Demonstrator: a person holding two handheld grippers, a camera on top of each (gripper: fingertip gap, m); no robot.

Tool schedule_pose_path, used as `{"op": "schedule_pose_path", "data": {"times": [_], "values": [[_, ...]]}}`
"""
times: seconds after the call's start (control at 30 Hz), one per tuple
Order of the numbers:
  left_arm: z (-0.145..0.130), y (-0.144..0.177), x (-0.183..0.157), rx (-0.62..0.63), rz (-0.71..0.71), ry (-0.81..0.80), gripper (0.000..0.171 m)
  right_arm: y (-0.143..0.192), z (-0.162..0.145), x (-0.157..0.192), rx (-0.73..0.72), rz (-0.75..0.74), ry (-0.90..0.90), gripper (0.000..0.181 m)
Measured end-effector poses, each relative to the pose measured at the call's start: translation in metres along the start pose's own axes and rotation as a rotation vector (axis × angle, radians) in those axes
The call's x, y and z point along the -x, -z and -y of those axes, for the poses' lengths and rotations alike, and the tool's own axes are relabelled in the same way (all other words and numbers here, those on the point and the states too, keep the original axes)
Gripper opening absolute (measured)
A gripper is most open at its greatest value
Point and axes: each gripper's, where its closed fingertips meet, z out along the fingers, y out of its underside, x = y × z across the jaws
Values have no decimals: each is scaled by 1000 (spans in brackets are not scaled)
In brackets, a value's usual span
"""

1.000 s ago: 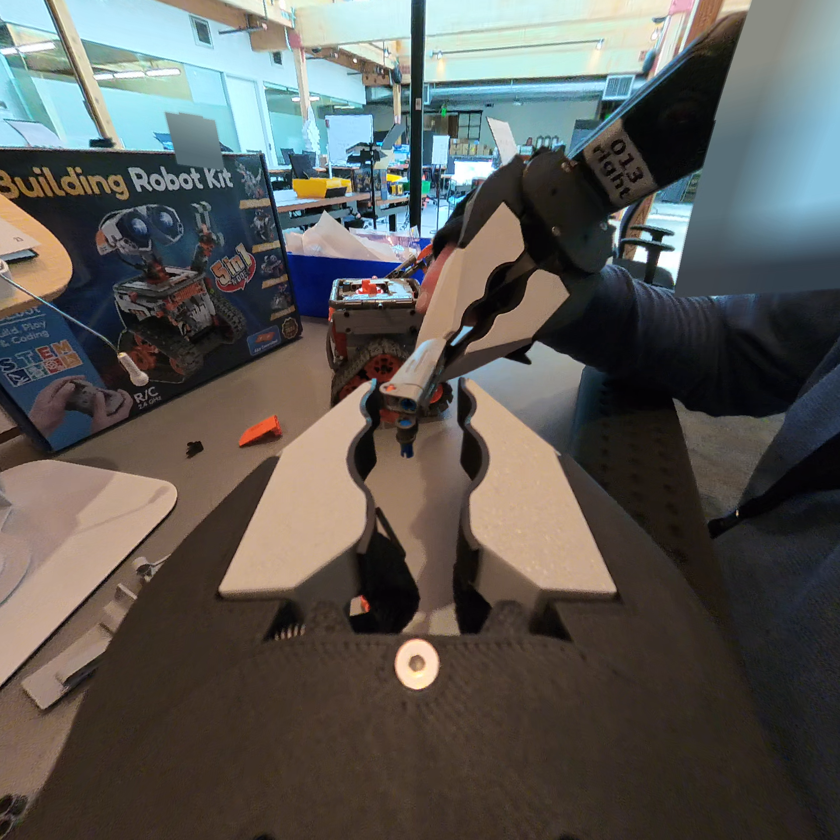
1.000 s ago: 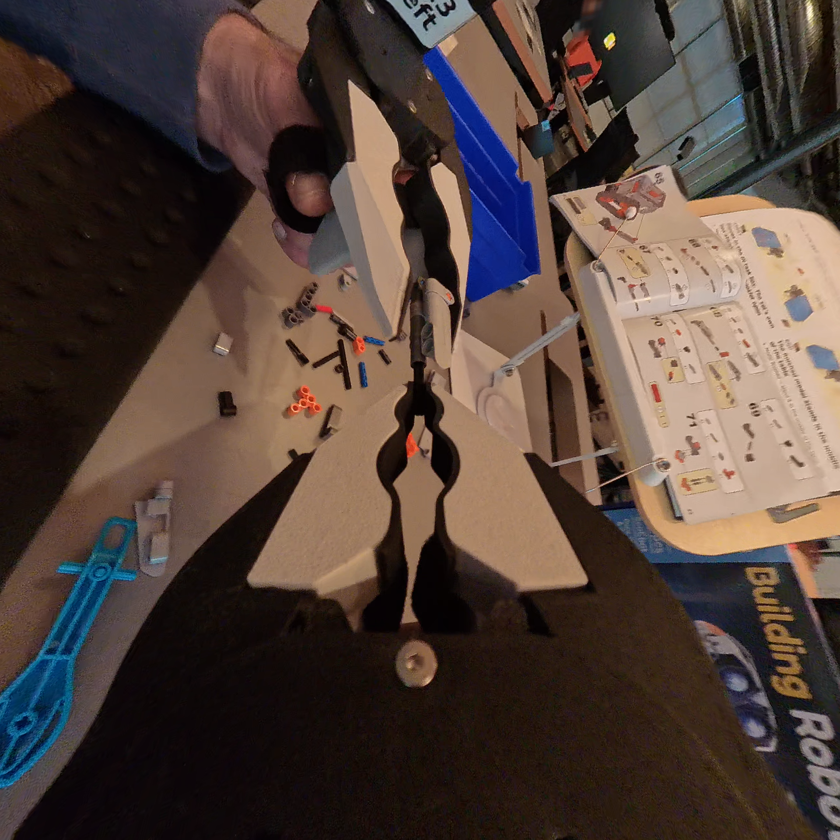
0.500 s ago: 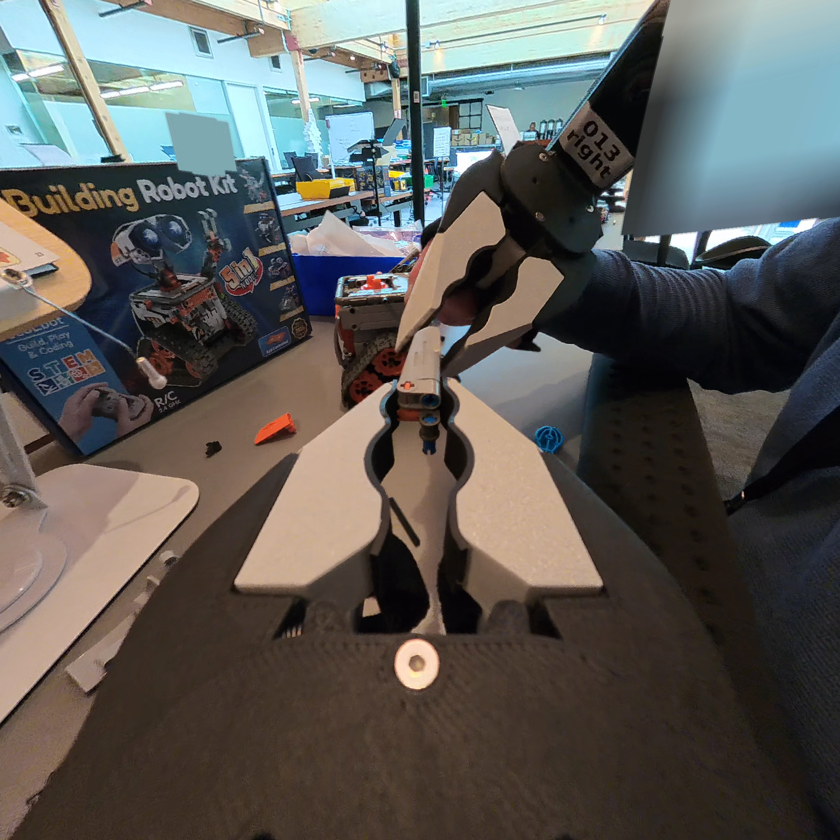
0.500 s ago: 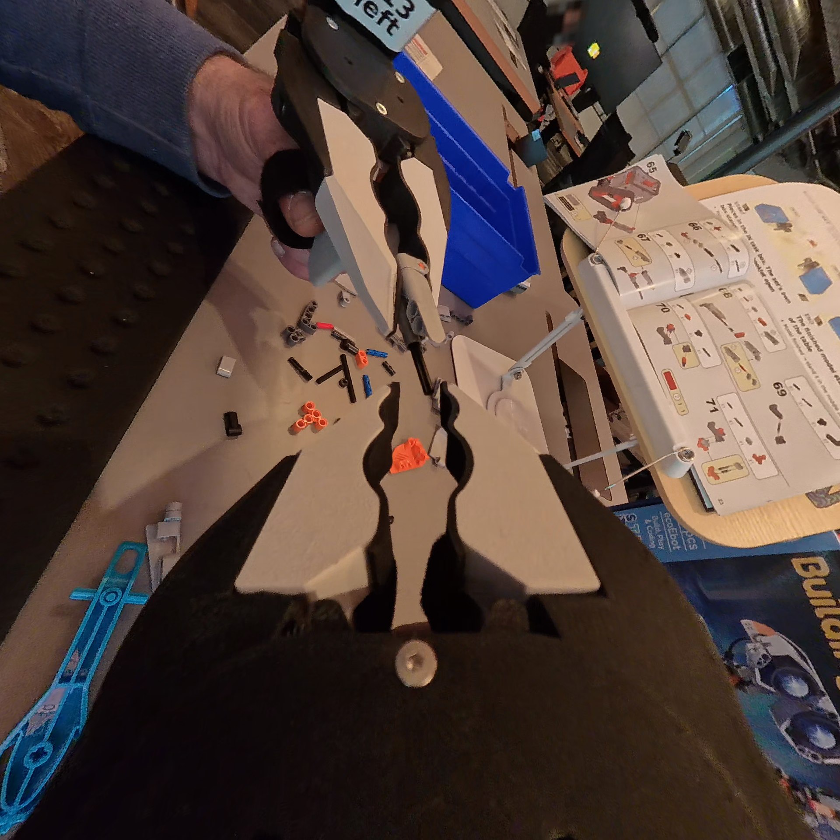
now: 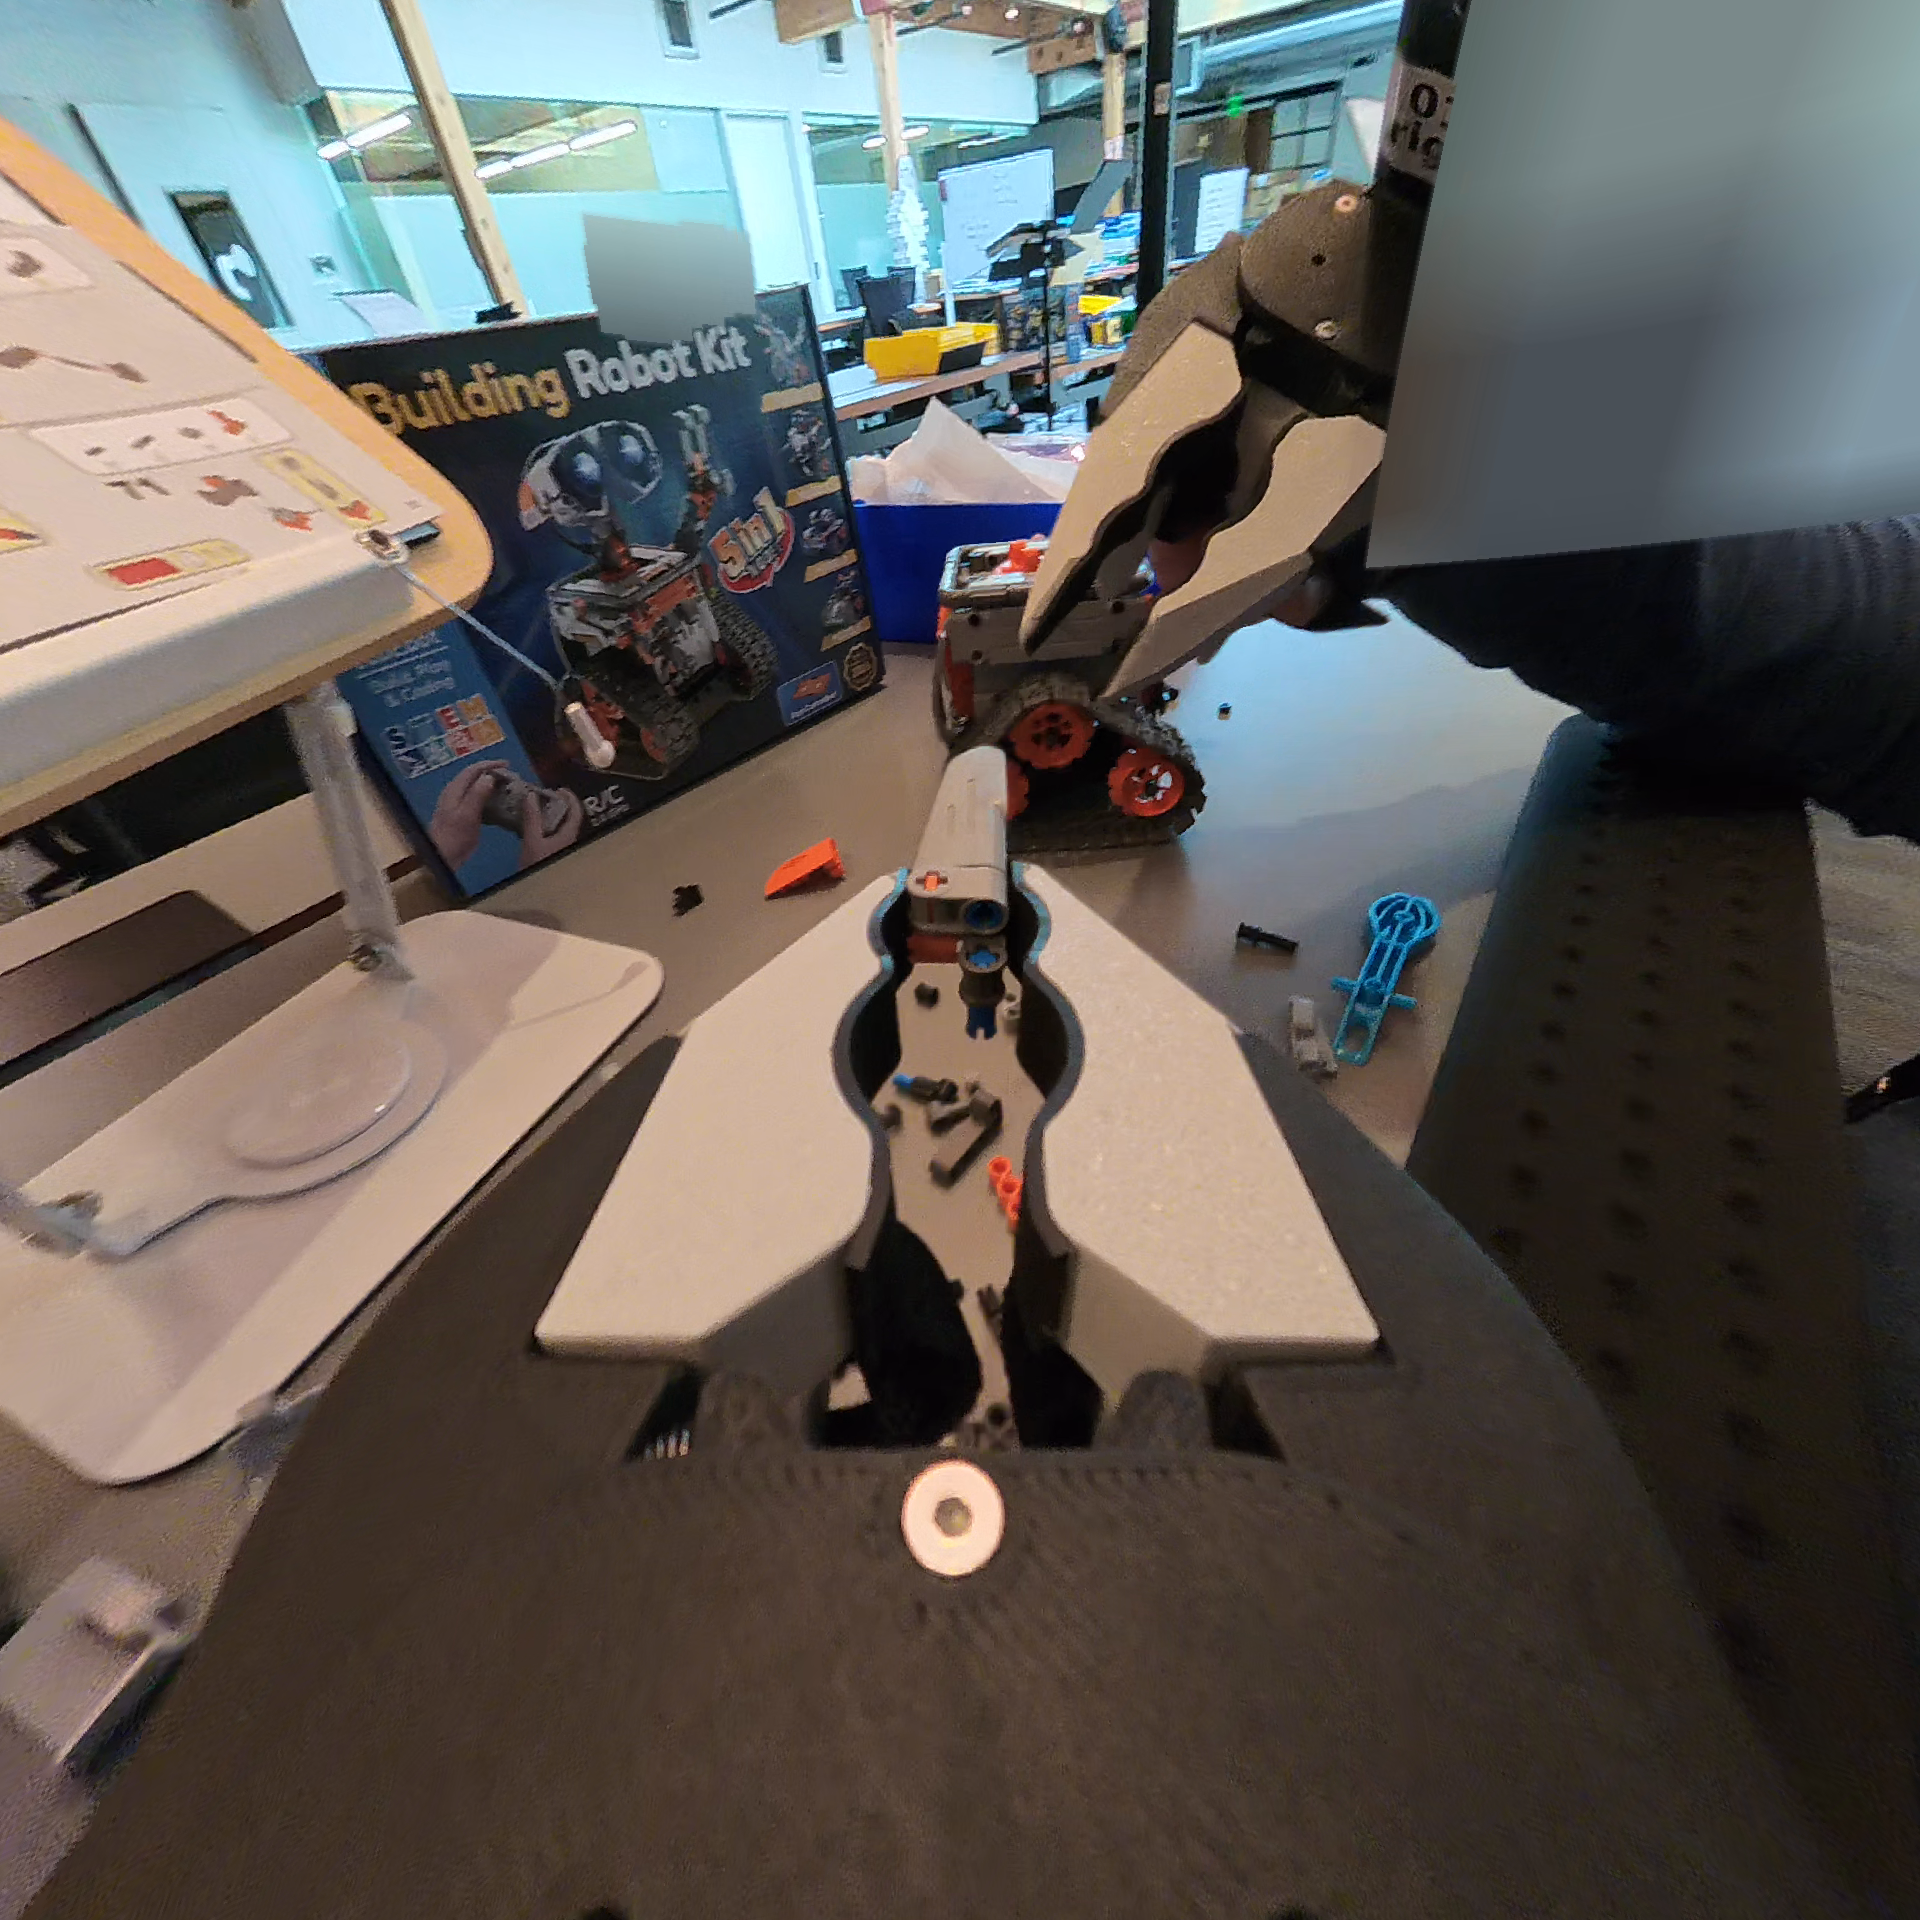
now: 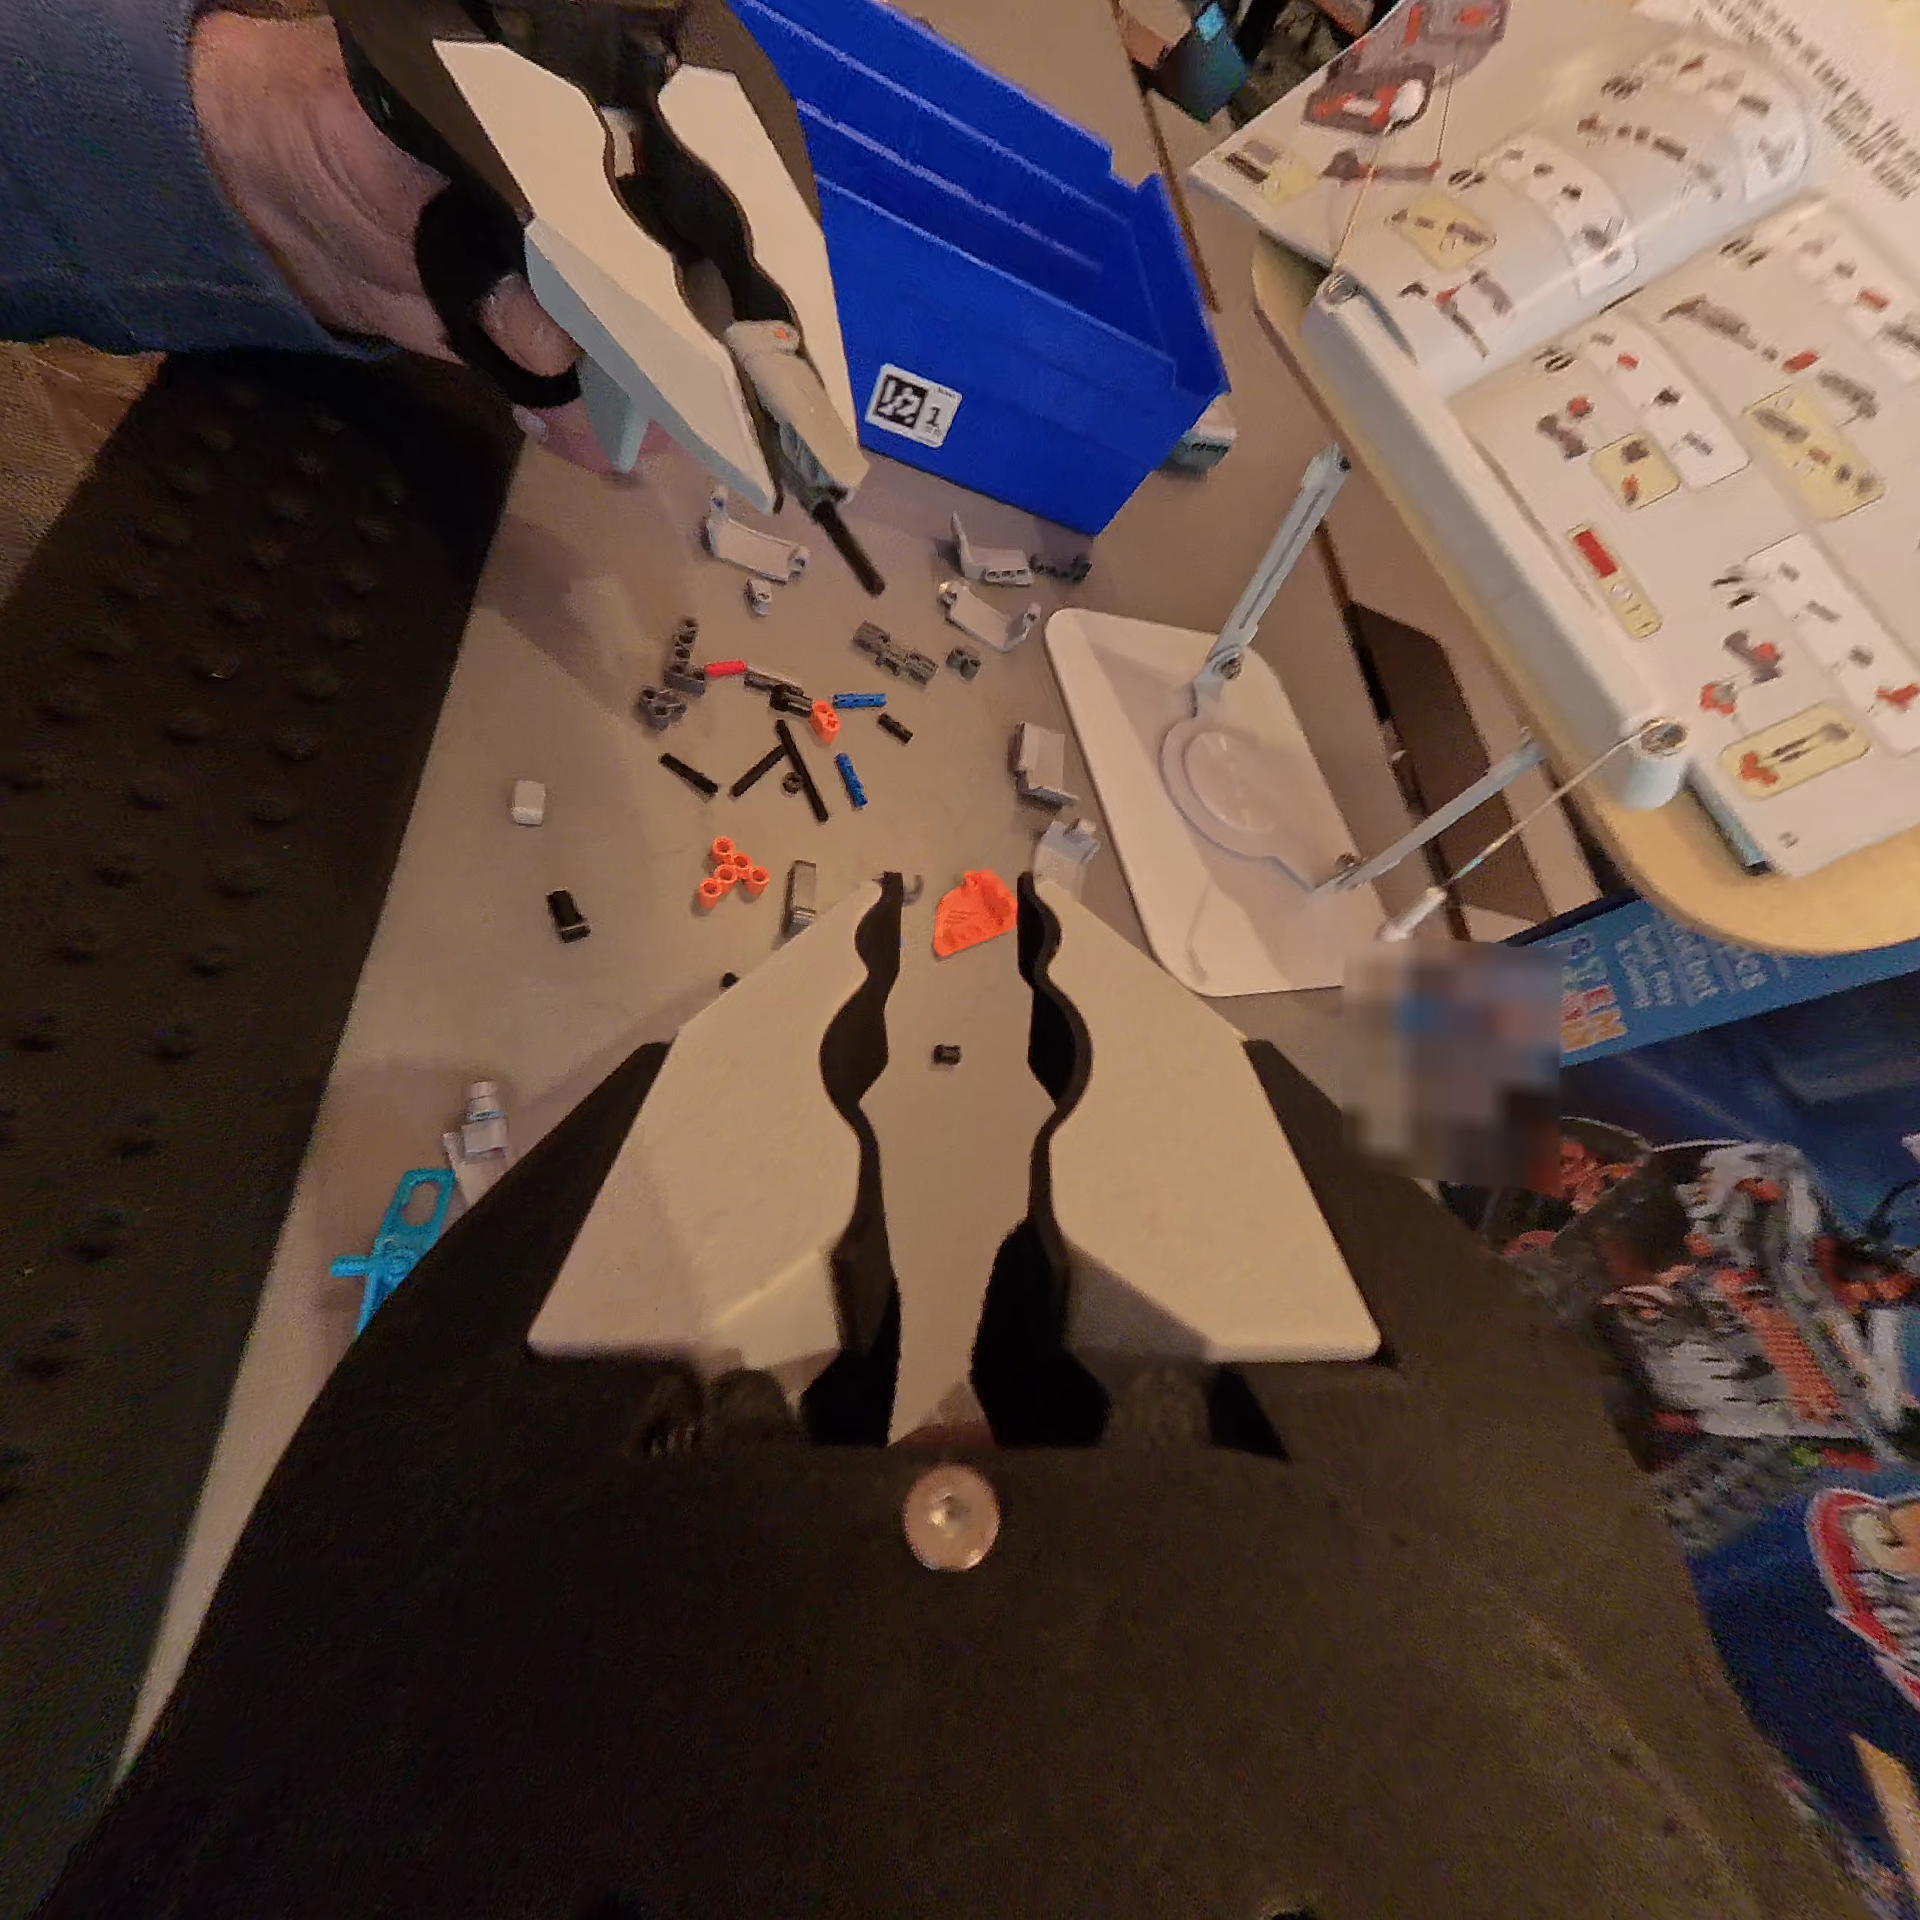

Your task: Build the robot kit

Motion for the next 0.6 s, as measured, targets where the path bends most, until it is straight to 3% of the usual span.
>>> {"op": "schedule_pose_path", "data": {"times": [0.2, 0.4, 0.5, 0.6], "values": [[-13, 35, 13, 31, 143, -45, 14, -30, -9, 18, 91, 102, -44, 18], [-20, 72, 31, -13, 277, -32, 14, -71, -40, 29, 302, 184, -122, 16], [-22, 81, 35, -58, 295, 1, 14, -77, -60, 23, 408, 162, -159, 4], [-21, 84, 34, -79, 289, 6, 14, -68, -72, 8, 500, 91, -130, 7]]}}
